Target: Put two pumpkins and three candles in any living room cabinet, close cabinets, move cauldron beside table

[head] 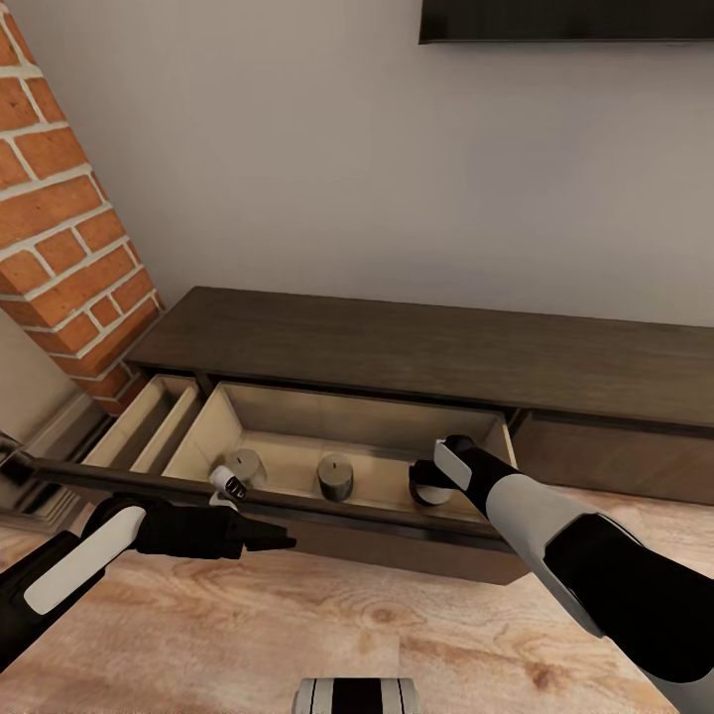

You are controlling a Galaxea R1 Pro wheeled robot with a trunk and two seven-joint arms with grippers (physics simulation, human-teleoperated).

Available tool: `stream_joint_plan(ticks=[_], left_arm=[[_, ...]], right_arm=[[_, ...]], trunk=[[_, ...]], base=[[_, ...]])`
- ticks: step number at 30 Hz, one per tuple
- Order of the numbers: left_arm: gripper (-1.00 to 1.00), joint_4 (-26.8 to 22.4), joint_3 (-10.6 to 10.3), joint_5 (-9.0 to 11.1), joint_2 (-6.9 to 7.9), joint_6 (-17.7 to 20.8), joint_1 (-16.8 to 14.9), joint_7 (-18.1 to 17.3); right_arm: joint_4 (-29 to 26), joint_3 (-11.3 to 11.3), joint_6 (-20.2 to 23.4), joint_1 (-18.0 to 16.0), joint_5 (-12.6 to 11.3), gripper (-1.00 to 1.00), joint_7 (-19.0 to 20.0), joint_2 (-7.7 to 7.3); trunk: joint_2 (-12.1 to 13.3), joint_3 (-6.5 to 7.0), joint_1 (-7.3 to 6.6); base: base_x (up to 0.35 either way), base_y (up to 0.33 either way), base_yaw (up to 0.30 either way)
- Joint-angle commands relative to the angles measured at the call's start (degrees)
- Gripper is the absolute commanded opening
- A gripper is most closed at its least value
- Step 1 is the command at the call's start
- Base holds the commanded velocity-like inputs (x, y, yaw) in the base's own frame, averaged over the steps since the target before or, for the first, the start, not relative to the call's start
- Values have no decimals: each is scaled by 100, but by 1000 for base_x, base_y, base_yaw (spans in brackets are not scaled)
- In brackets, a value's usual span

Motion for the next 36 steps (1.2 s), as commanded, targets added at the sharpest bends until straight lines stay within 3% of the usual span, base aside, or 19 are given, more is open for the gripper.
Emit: stream_joint_plan(ticks=[1,7,31,36], left_arm=[[100,2,-13,19,5,19,-7,-10],[100,2,-13,19,5,19,-7,-10],[100,2,-12,19,5,19,-7,-11],[100,2,-17,24,5,19,-7,-14]], right_arm=[[-13,40,60,-5,-65,100,-46,0],[-88,33,486,-8,-65,100,-53,4],[-93,25,478,-43,-71,100,-54,11],[-86,25,478,-44,-80,100,-54,12]], trunk=[[-2,-4,-1],[-2,-4,-1],[-2,-4,-1],[2,62,-9]], base=[[0,0,0],[0,0,0],[0,0,0],[0,0,0]])
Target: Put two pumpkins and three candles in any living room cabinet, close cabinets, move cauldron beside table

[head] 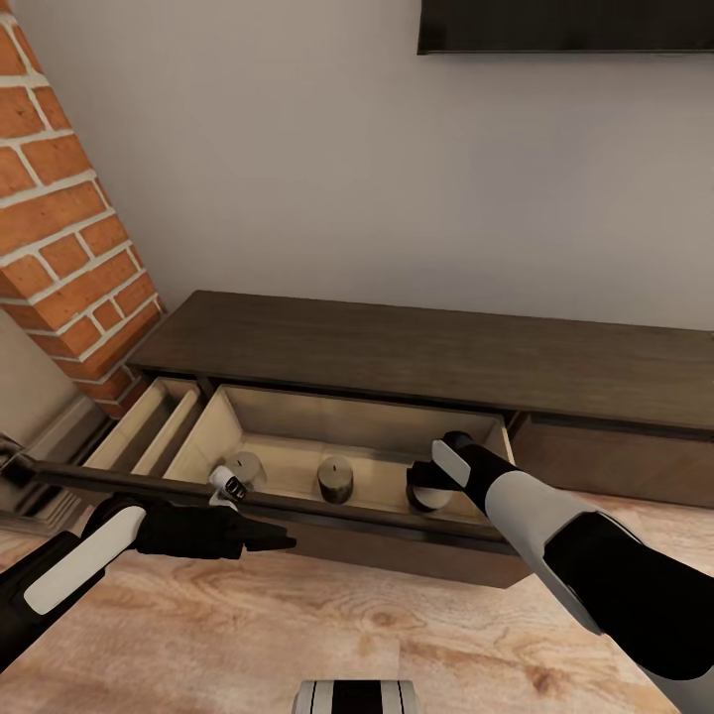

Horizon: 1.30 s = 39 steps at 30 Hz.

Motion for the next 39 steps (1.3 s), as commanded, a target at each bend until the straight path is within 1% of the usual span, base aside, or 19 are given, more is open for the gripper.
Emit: stream_joint_plan(ticks=[1,4,7,11,14,16,19,21,22,24,26,30,32,36,39], left_arm=[[100,2,-11,20,5,19,-7,-10],[100,-5,-15,21,5,19,-7,-9],[100,-16,-12,22,5,19,-7,-9],[100,-22,-18,22,5,20,-7,-8],[100,-24,-15,22,5,19,-7,-6],[100,-24,-15,22,5,19,-7,-7],[100,-25,-17,22,5,19,-7,-6],[100,-25,-13,22,5,19,-7,-6],[100,-25,-15,22,5,19,-7,-6],[100,-25,-17,21,5,19,-7,-6],[100,-25,-17,21,-1,19,-7,-6],[100,-25,-18,21,3,19,-7,-6],[100,-25,-21,22,0,19,-7,-6],[100,-25,-17,21,4,19,-7,-6],[100,-25,-22,20,4,19,-7,-6]], right_arm=[[0,37,18,-3,-71,100,-48,-5],[10,37,34,-3,-77,100,-48,-4],[12,37,58,-3,-89,100,-48,-2],[33,37,76,-3,-91,100,-48,15],[48,37,25,-3,-76,100,-47,33],[16,41,-70,-3,-60,100,-48,35],[42,51,-362,-3,-45,100,-46,37],[61,51,-425,-3,-50,100,-45,35],[69,48,-315,-3,-58,100,-48,39],[60,42,43,-3,-66,100,-53,38],[55,41,218,-3,-72,100,-55,41],[57,37,254,-3,-75,100,-56,40],[57,37,259,-3,-75,100,-57,42],[57,37,260,-3,-75,100,-57,42],[57,37,261,-3,-71,100,-55,41]], trunk=[[-2,-4,-1],[2,62,-9],[2,62,-9],[7,151,-19],[7,151,-19],[7,151,-19],[7,151,-19],[7,151,-19],[7,151,-19],[7,151,-19],[7,151,-19],[7,151,-19],[10,195,-24],[10,195,-24],[14,261,-32]], base=[[0,0,0],[0,0,0],[0,0,0],[0,0,0],[0,0,0],[0,0,0],[0,0,0],[0,0,0],[0,0,0],[0,0,0],[0,0,0],[0,0,0],[0,0,0],[0,0,0],[0,0,0]])
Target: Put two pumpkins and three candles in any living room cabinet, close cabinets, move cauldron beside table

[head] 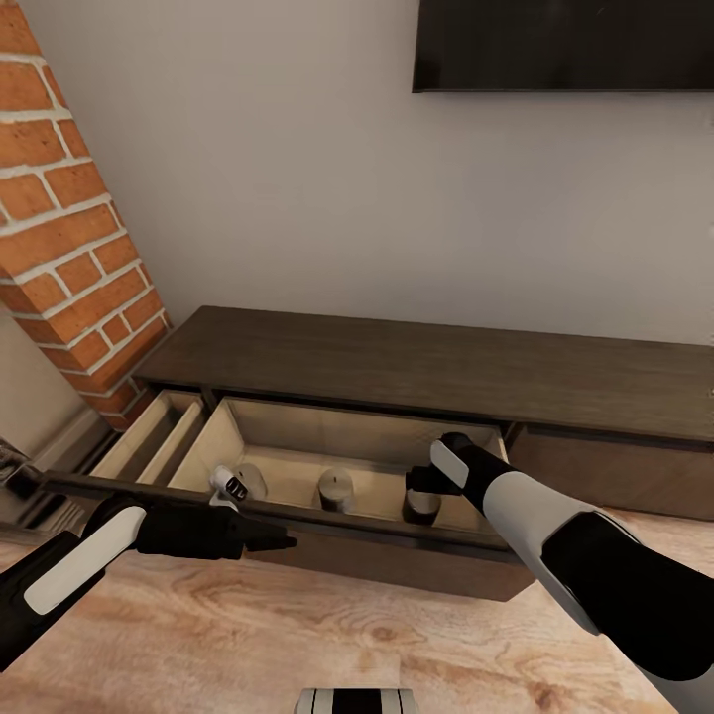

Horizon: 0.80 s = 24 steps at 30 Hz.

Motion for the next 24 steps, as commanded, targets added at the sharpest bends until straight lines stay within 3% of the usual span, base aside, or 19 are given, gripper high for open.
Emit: stream_joint_plan(ticks=[1,17,24], left_arm=[[100,2,-13,16,5,18,-7,-10],[100,2,-27,18,-1,18,-7,-10],[100,-6,-99,10,-4,19,-7,-4]], right_arm=[[-9,34,16,-2,-60,100,-46,-1],[-9,34,19,-2,-65,100,-49,0],[-9,34,27,-2,-66,100,-49,0]], trunk=[[0,18,-3],[8,151,-19],[17,306,-37]], base=[[0,0,0],[0,0,0],[0,0,0]])
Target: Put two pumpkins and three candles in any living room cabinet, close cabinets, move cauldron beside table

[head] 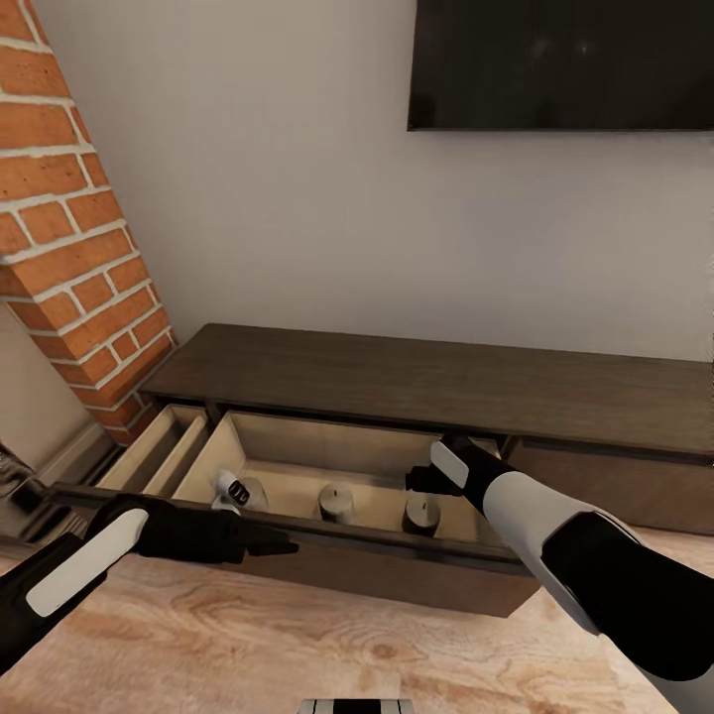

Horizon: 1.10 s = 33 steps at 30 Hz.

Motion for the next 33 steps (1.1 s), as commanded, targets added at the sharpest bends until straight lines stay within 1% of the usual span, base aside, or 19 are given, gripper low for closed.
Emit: stream_joint_plan(ticks=[1,7,19,33], left_arm=[[100,4,-16,15,5,18,-7,-8],[100,4,-16,15,5,18,-7,-5],[100,-1,-21,15,5,17,-7,2],[100,-35,-19,12,5,17,-7,19]], right_arm=[[-9,34,15,-2,-61,100,-47,-2],[-9,34,22,-2,-67,100,-47,-2],[-9,34,21,-2,-61,100,-47,-2],[-6,34,14,-2,-61,100,-47,-2]], trunk=[[0,18,-3],[8,151,-19],[24,417,-50],[42,727,-86]], base=[[0,0,0],[-103,0,0],[-11,0,0],[-94,11,0]])
